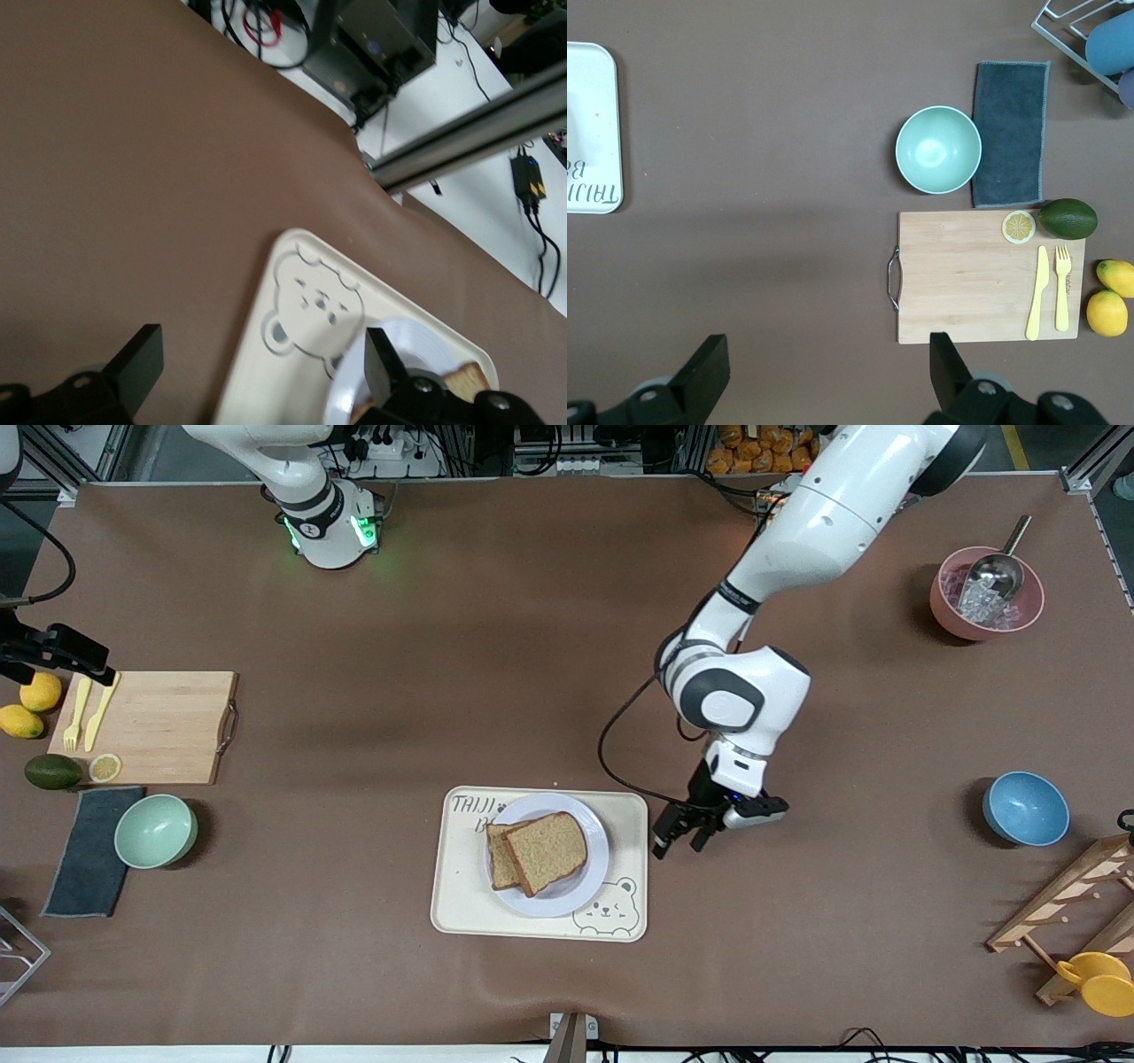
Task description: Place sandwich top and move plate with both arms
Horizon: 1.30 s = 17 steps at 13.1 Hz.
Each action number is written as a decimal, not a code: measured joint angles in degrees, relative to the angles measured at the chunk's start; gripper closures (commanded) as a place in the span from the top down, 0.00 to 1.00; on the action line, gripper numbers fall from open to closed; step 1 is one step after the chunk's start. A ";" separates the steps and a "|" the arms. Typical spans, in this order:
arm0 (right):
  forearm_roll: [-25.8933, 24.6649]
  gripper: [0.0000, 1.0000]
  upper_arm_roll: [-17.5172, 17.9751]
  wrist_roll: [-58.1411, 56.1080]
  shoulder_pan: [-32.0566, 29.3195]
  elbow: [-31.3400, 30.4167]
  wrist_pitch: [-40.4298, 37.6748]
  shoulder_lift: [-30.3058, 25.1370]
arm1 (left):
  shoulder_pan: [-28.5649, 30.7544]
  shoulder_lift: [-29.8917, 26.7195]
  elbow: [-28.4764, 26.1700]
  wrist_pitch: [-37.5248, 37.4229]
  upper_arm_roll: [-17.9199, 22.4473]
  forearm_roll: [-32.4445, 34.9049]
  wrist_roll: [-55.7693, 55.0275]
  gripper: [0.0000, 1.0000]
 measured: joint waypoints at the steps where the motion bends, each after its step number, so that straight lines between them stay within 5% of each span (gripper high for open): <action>1: 0.00 1.00 0.00 0.00 0.00 0.00 -0.01 0.01 | 1.20 -0.04 -0.90 0.04 0.02 1.68 0.59 1.00; 11: 0.00 1.00 -0.01 0.02 0.00 0.00 -0.02 0.19 | 10.15 -6.70 -15.96 -2.93 0.03 16.68 7.45 1.00; 14: 0.00 1.00 -0.01 0.02 0.00 0.00 -0.03 0.36 | 10.17 -9.70 -20.34 -5.92 2.23 19.95 7.10 1.00; 17: 0.00 1.00 -0.02 0.03 -0.01 0.00 -0.04 0.58 | 10.05 -12.69 -24.78 -11.16 5.82 29.97 0.72 1.00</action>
